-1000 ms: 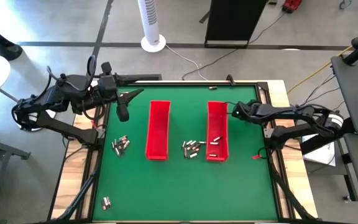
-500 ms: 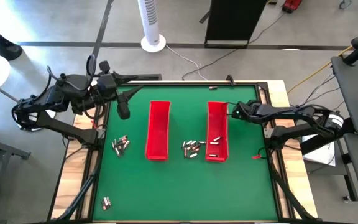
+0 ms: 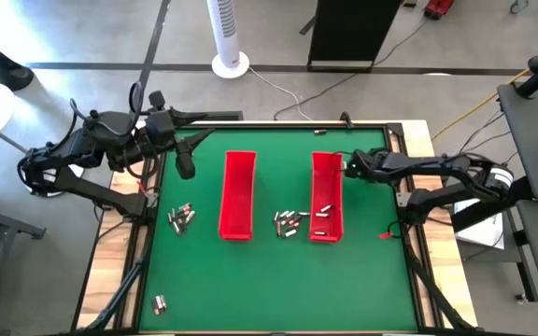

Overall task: Sort batteries
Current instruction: Put the silver battery into the right red bin

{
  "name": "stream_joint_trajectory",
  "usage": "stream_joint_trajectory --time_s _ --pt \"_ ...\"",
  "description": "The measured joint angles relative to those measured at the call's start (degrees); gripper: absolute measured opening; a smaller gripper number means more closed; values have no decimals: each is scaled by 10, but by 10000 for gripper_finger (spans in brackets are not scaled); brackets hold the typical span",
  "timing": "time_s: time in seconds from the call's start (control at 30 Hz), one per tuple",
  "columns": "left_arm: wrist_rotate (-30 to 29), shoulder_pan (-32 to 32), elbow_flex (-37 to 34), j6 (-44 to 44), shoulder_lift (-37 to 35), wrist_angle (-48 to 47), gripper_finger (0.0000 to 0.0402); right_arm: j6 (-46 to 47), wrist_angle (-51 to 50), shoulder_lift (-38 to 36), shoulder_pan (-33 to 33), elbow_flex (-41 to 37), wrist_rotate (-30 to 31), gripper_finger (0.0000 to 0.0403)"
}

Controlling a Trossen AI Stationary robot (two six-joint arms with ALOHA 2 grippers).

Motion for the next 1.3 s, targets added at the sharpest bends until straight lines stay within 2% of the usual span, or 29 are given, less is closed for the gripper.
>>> stream_joint_trajectory --time_s 0.37,0.73,0.83,1.0,1.1,1.3 --pt "1 0 0 0 -4 -1 155 -11 -16 -20 0 19 7 39" --pt "2 0 0 -5 -11 -3 155 -98 -85 -73 0 104 24 39" --pt "3 0 0 -9 -14 -8 155 -149 -120 -93 1 145 -3 38" --pt "3 0 0 -10 -16 -20 155 -272 -164 -109 22 223 -97 39" --pt "3 0 0 -9 -17 -19 155 -317 -202 -95 50 272 -134 38" --pt "2 0 0 -6 -15 -19 155 -424 -208 -27 115 352 -188 40"
